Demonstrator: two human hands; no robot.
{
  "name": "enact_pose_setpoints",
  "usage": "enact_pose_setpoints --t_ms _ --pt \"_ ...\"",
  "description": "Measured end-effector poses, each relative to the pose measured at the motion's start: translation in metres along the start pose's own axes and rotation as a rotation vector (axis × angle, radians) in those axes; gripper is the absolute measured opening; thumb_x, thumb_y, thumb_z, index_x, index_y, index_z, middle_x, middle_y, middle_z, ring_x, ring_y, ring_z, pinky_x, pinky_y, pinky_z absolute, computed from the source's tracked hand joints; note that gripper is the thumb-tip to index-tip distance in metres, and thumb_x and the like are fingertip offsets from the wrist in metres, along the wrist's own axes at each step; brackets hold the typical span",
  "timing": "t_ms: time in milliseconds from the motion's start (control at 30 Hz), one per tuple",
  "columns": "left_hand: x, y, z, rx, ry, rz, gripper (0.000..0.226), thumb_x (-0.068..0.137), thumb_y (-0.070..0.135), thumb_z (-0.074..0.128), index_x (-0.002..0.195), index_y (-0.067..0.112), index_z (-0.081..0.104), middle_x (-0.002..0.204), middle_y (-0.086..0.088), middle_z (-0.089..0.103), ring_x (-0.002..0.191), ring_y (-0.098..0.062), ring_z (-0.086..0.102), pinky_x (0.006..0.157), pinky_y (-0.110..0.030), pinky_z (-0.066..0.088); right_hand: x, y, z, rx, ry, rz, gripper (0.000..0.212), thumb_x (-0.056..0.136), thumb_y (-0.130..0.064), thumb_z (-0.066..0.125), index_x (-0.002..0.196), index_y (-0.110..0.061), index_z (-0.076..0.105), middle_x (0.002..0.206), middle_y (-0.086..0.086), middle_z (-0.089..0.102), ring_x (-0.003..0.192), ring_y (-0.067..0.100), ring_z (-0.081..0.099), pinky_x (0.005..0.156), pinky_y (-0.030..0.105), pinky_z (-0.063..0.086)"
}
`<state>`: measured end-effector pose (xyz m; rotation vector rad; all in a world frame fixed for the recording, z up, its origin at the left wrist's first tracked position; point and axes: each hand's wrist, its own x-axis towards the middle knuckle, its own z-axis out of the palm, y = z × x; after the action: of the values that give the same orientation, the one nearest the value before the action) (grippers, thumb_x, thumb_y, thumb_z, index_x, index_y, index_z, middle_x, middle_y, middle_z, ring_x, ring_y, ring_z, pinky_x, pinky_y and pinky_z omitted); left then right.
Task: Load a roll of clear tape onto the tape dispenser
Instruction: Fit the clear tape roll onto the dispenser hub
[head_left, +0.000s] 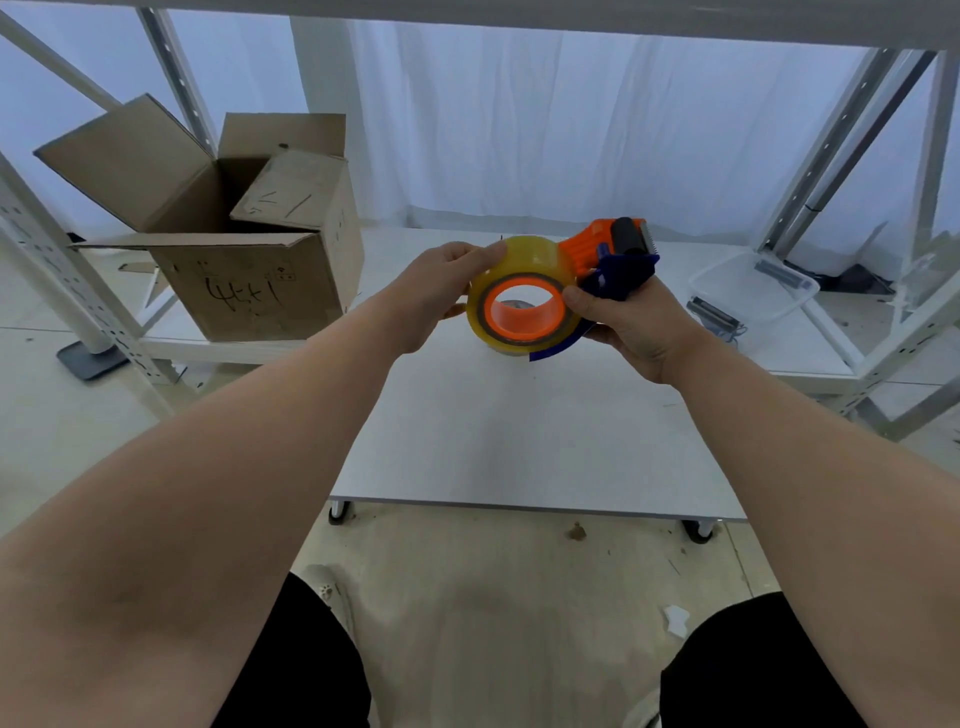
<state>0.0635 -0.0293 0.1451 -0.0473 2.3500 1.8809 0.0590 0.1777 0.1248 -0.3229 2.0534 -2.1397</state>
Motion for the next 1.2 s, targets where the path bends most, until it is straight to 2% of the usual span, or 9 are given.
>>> enact_pose_setpoints --t_ms 167,300,400,567,667,800,900,1033,1200 --pt "0.002 -0.001 0.001 0.032 -0.006 -0.069 0.041 0.089 0.049 0.055 0.115 0.019 0.049 0.107 0.003 0.057 0.106 -0.020 0.055 0.095 -0.037 0.044 0.001 0.004 0.003 -0.099 0.007 0.016 0.058 0.080 -0.006 0.070 0.133 -0.007 0.045 0.114 0.006 0.063 0.101 0.021 0.065 0.080 0.030 0.059" --pt "0.003 0.000 0.001 -0.030 -0.005 -0.095 0.041 0.087 0.049 0.057 0.116 0.022 0.045 0.101 0.007 0.055 0.098 -0.016 0.056 0.090 -0.036 0.047 0.002 0.003 0.005 -0.094 0.013 0.007 0.062 0.079 -0.006 0.071 0.135 -0.007 0.043 0.119 0.008 0.062 0.105 0.023 0.064 0.080 0.030 0.059" --pt "0.001 0.000 0.002 -0.089 0.005 -0.060 0.041 0.089 0.050 0.054 0.118 0.024 0.043 0.103 0.006 0.056 0.099 -0.016 0.058 0.089 -0.034 0.049 0.002 0.001 0.007 -0.021 0.022 0.012 0.056 0.082 -0.005 0.068 0.133 -0.006 0.045 0.117 0.009 0.063 0.105 0.024 0.064 0.085 0.036 0.058" --pt "-0.001 0.001 0.000 -0.132 0.063 0.069 0.037 0.092 0.048 0.048 0.119 0.022 0.046 0.109 0.003 0.060 0.103 -0.017 0.058 0.096 -0.036 0.047 0.004 -0.001 0.011 0.139 0.045 0.000 0.033 0.086 -0.004 0.063 0.117 -0.013 0.055 0.100 0.001 0.070 0.093 0.017 0.069 0.082 0.037 0.059" --pt "-0.003 0.000 -0.003 -0.151 0.055 0.113 0.031 0.093 0.043 0.050 0.114 0.021 0.051 0.102 0.004 0.061 0.097 -0.015 0.059 0.090 -0.033 0.048 0.005 0.001 0.012 0.161 0.066 0.013 0.026 0.087 -0.004 0.062 0.111 -0.014 0.057 0.094 0.000 0.071 0.088 0.015 0.070 0.079 0.036 0.059" --pt "-0.004 -0.005 -0.006 -0.114 0.072 0.133 0.034 0.091 0.043 0.054 0.112 0.017 0.057 0.099 0.002 0.065 0.098 -0.018 0.061 0.091 -0.034 0.048 0.005 0.002 0.013 0.098 0.094 0.022 0.046 0.087 -0.010 0.064 0.129 -0.010 0.048 0.104 0.002 0.068 0.098 0.019 0.067 0.083 0.037 0.058" --pt "-0.001 -0.004 -0.004 -0.043 0.128 0.171 0.035 0.090 0.045 0.055 0.111 0.017 0.059 0.105 -0.001 0.066 0.101 -0.021 0.062 0.093 -0.034 0.050 0.007 0.004 0.015 0.059 0.114 0.042 0.058 0.085 -0.013 0.067 0.137 -0.010 0.041 0.121 0.010 0.063 0.108 0.025 0.063 0.083 0.037 0.057" --pt "0.000 -0.006 -0.003 0.068 0.129 0.218 0.040 0.085 0.044 0.063 0.113 0.015 0.059 0.108 -0.001 0.062 0.094 -0.015 0.062 0.081 -0.025 0.052 0.009 0.006 0.017 -0.092 0.109 0.018 0.073 0.076 -0.016 0.077 0.139 -0.013 0.039 0.130 0.011 0.059 0.114 0.028 0.060 0.083 0.035 0.059" --pt "0.000 -0.005 0.001 0.171 0.154 0.256 0.046 0.085 0.044 0.063 0.118 0.014 0.056 0.110 -0.001 0.059 0.094 -0.016 0.059 0.075 -0.022 0.051 0.005 0.001 0.019 -0.256 0.203 -0.104 0.082 0.076 -0.010 0.076 0.142 -0.013 0.028 0.137 0.009 0.049 0.123 0.026 0.051 0.098 0.037 0.050"
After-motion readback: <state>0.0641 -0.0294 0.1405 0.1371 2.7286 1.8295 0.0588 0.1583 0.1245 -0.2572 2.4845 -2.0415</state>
